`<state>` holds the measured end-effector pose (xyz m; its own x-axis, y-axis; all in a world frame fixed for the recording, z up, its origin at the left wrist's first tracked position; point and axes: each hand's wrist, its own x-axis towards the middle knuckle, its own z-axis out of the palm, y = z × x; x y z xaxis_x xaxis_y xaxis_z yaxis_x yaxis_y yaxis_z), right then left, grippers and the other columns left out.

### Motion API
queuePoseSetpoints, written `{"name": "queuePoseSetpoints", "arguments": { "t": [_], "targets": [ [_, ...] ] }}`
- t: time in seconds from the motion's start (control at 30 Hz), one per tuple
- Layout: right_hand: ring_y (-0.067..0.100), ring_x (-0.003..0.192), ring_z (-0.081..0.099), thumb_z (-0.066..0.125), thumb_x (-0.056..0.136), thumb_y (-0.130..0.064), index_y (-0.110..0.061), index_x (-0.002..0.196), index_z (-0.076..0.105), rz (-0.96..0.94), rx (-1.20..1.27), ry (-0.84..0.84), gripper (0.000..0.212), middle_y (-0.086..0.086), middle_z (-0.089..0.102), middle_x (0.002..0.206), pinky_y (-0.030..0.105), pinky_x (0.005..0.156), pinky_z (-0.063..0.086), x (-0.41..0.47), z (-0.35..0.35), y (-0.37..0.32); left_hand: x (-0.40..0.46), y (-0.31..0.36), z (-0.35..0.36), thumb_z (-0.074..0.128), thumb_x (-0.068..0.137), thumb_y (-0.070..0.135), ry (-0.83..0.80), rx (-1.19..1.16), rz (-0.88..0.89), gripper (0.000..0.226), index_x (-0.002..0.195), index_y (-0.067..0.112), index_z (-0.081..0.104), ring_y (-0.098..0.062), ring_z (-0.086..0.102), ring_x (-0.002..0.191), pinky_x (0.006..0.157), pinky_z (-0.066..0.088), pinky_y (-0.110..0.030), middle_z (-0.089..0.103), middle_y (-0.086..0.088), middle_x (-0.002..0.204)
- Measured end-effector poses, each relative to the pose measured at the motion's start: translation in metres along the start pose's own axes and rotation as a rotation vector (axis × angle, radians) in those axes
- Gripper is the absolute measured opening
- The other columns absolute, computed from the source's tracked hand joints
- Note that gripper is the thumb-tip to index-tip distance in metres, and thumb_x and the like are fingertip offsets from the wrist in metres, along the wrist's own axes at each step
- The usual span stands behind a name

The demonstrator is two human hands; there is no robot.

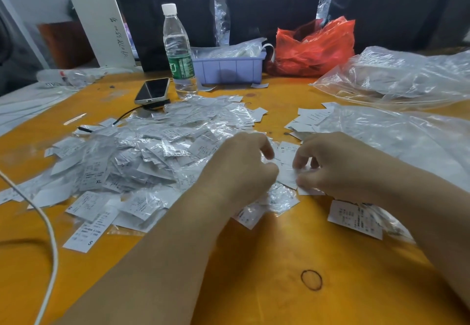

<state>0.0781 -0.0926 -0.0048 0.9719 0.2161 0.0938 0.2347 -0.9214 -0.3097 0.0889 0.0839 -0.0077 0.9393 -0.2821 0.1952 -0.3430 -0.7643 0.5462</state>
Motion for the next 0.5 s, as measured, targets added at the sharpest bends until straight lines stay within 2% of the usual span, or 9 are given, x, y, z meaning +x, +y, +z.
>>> {"name": "queuePoseSetpoints", "arguments": {
  "t": [0.13, 0.23, 0.33, 0.5],
  "targets": [
    [0.006, 0.073, 0.056, 0.068, 0.085, -0.025, -0.027, 0.085, 0.067, -0.048, -0.012, 0.036, 0.002, -0.013, 0.056, 0.081, 0.025, 0.062, 0.045, 0.001, 0.000, 0.001, -0.002, 0.006, 0.013, 0.062, 0.087, 0.032, -0.072, 0.041, 0.130, 0.025, 0.112, 0.028, 0.064, -0.015, 0.050, 0.102, 0.086, 0.047, -0.035, 0.052, 0.006, 0.109],
    [0.011, 0.073, 0.057, 0.069, 0.085, -0.028, -0.023, 0.083, 0.070, -0.071, -0.014, 0.048, 0.006, -0.010, 0.057, 0.080, 0.029, 0.064, 0.048, 0.001, 0.001, 0.000, -0.002, 0.008, 0.018, 0.063, 0.085, 0.033, -0.056, 0.087, 0.163, 0.026, 0.110, 0.027, 0.068, -0.018, 0.047, 0.111, 0.095, 0.043, -0.038, 0.054, 0.005, 0.113],
    [0.009, 0.074, 0.057, 0.066, 0.086, -0.029, -0.024, 0.083, 0.071, -0.082, -0.021, 0.064, 0.008, -0.009, 0.059, 0.082, 0.028, 0.064, 0.048, 0.001, 0.001, 0.000, 0.000, 0.008, 0.021, 0.060, 0.088, 0.034, -0.022, 0.201, 0.168, 0.023, 0.108, 0.027, 0.069, -0.020, 0.041, 0.115, 0.098, 0.037, -0.038, 0.055, 0.005, 0.114],
    [0.004, 0.074, 0.054, 0.061, 0.090, -0.018, -0.024, 0.092, 0.072, -0.054, -0.040, 0.076, 0.012, -0.015, 0.056, 0.081, 0.016, 0.061, 0.041, 0.004, 0.002, 0.003, 0.002, 0.004, 0.019, 0.056, 0.090, 0.032, 0.015, 0.253, 0.132, 0.028, 0.117, 0.029, 0.064, -0.019, 0.037, 0.119, 0.099, 0.032, -0.036, 0.054, 0.006, 0.121]
  ]
}}
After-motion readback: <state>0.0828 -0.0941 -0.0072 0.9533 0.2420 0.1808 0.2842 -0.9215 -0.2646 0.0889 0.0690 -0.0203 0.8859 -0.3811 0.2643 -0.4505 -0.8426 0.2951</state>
